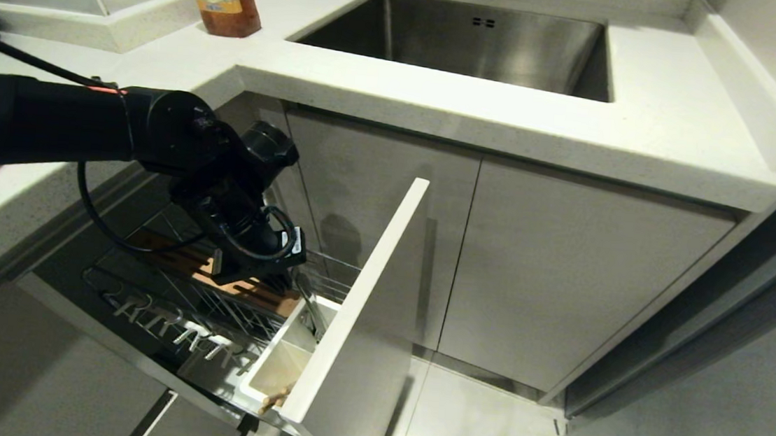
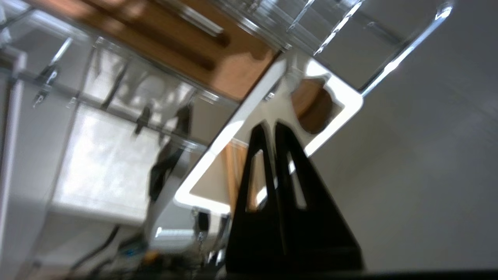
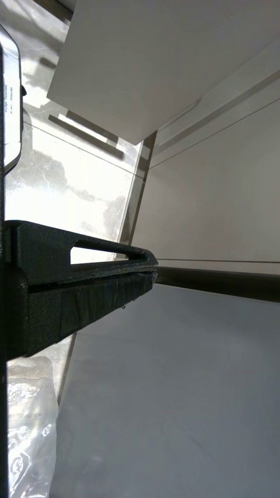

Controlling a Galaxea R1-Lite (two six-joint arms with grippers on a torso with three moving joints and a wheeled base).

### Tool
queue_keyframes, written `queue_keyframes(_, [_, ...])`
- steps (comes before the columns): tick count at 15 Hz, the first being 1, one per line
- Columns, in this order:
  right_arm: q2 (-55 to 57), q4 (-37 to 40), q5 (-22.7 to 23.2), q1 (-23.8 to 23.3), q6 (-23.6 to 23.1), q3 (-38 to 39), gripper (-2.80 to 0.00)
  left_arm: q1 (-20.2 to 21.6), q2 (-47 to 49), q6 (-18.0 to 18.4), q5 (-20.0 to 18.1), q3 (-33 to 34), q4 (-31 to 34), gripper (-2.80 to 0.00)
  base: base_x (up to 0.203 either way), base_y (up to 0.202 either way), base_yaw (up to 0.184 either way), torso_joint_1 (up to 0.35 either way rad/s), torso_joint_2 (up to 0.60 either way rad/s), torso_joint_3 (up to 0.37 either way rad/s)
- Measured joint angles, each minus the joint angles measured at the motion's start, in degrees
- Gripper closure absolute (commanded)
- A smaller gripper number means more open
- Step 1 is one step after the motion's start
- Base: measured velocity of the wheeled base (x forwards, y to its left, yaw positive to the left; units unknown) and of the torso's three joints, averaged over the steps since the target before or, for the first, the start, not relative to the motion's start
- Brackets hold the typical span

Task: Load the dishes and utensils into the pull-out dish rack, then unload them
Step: Take the fork out of the cupboard

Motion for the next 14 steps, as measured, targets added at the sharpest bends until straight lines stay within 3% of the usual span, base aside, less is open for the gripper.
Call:
queue_keyframes(7, [0.0,0.0,0.0,0.0,0.0,0.0,0.0,-0.4,-1.2,0.0,0.1,0.1,0.2,0.0,0.0,0.0,0.0,0.0,0.0,0.0])
queue_keyframes(8, [0.0,0.0,0.0,0.0,0.0,0.0,0.0,-0.4,-1.4,0.0,0.2,0.0,0.2,-2.8,0.0,0.0,0.0,0.0,0.0,0.0])
queue_keyframes(14, [0.0,0.0,0.0,0.0,0.0,0.0,0.0,0.6,-1.1,-0.1,0.3,-2.4,-0.6,-2.8,0.0,0.0,0.0,0.0,0.0,0.0])
